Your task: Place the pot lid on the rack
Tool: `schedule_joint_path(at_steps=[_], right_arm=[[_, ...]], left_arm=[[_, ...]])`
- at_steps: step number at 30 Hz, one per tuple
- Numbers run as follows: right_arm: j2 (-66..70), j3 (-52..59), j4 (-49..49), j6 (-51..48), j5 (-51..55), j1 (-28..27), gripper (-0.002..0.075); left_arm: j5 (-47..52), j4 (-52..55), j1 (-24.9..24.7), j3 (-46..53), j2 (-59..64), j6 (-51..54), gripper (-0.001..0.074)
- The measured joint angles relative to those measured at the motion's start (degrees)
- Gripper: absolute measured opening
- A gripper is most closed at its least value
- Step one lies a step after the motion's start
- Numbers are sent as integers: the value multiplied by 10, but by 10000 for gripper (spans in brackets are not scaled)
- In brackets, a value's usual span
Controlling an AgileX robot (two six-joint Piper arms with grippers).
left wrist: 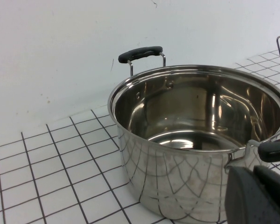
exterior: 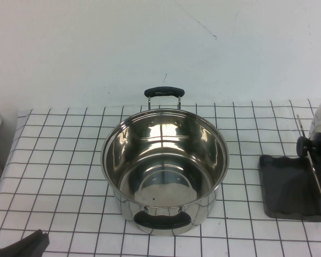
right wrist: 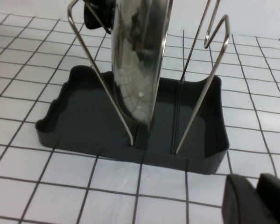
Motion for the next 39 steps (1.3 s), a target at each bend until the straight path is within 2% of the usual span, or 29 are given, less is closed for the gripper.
schedule_joint_path(at_steps=[3,10,39], right_arm=[[0,0,-8,5,0,-4,71],[0,0,-15,8,1,-60,71],[0,0,-16,13,1,-63,71]], left_arm=[[0,0,0,0,0,-1,-2],[0,1,0,0,0,-2,-2],[0,2,0,0,0,0,-2]])
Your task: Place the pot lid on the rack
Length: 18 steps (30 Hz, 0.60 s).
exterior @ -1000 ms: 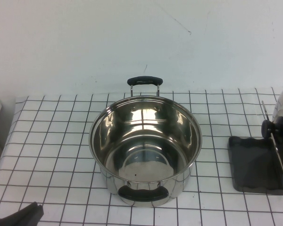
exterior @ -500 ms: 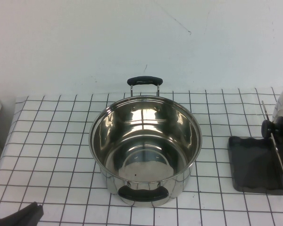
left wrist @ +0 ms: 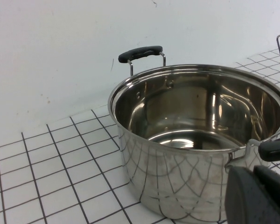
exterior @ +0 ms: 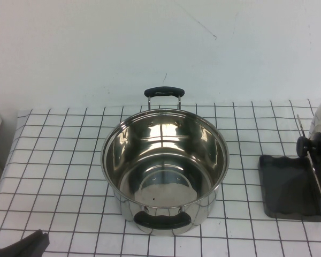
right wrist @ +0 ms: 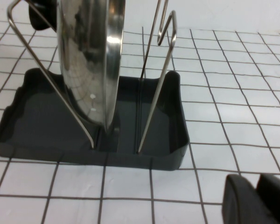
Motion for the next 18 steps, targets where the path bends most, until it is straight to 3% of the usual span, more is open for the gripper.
schedule_joint_path(at_steps=[6,8,11,16,18], right_arm=[[0,0,0,0,0,0,71],[0,0,0,0,0,0,71],[0,0,0,0,0,0,71],[0,0,0,0,0,0,71],[0,0,0,0,0,0,71]], left_arm=[[13,-11,0,1,0,12,-2],[42,-87,0,10,0,51,-2],[98,-293,-1,31,-2,230,-2],[202,-707,-19,68,-36,652,-2],[271,-811,-19,76,-61,747,-2]])
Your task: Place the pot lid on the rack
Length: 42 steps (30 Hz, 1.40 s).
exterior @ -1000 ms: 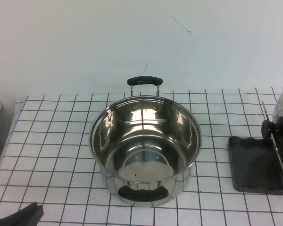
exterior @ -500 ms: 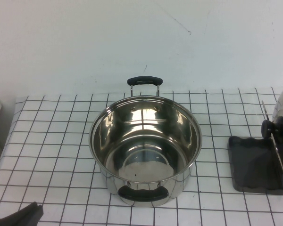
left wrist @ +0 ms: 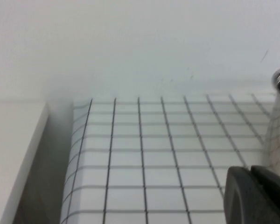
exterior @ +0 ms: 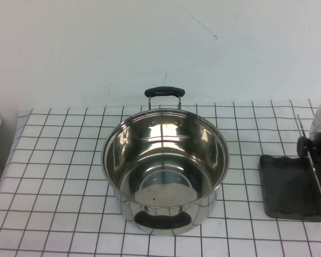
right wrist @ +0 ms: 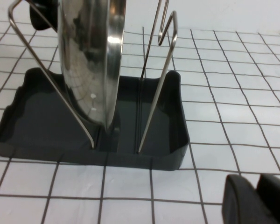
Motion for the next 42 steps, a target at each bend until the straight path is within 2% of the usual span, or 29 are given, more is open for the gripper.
schedule_joint_path(at_steps=[3,7,13,17,21,29,42], right_arm=[[0,0,-1,0,0,0,71],[0,0,-2,0,0,0,71],[0,0,-2,0,1,0,71],[0,0,-3,0,1,0,71],[0,0,-3,0,1,0,71],[0,0,-3,0,1,0,71],[0,0,-3,0,1,0,71]], left_arm=[[101,-68,7,4,-53,71,-2],[177,-93,37,10,-104,101,-2],[177,-145,113,15,-107,141,-2],[177,-155,134,15,-107,152,-2],[185,-161,125,15,-107,165,-2],[194,-169,49,15,-107,191,-2],[194,-173,46,15,-107,195,-2]])
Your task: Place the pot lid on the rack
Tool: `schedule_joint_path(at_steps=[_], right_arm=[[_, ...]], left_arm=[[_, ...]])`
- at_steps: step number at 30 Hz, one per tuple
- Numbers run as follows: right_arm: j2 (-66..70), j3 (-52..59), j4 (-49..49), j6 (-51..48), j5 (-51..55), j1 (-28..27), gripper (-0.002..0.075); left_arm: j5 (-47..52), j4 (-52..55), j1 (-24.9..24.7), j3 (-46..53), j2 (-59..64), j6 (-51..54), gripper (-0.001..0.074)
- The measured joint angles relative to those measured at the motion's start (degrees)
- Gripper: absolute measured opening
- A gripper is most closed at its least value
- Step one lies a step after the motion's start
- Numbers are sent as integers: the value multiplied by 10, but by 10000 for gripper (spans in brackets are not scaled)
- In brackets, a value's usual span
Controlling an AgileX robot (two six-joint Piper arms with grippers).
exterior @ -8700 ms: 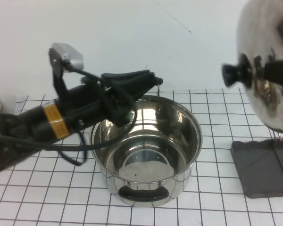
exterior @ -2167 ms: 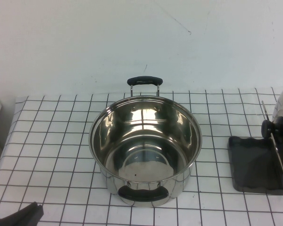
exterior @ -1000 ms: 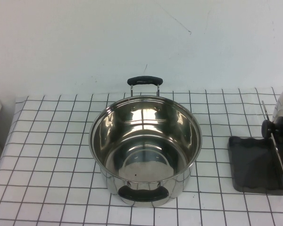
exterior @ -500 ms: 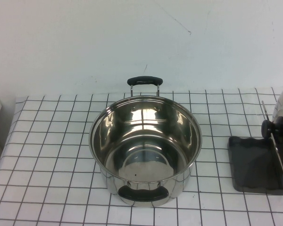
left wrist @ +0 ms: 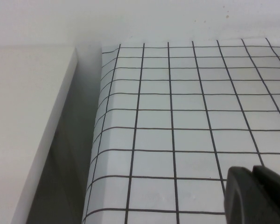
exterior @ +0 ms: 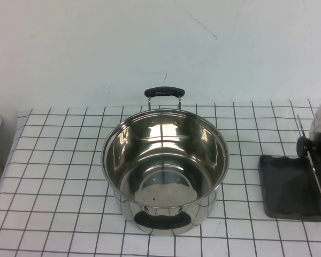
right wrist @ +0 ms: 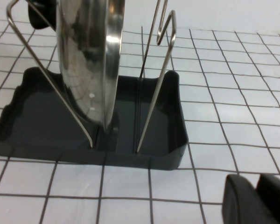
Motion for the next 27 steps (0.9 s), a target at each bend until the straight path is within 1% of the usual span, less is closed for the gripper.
schedule_joint_path(at_steps=[11,27], right_arm=[[0,0,0,0,0,0,71],[0,0,0,0,0,0,71]], left_arm=[[0,-23,0,0,0,2,-2],[0,-23,0,-1,0,3,-2]])
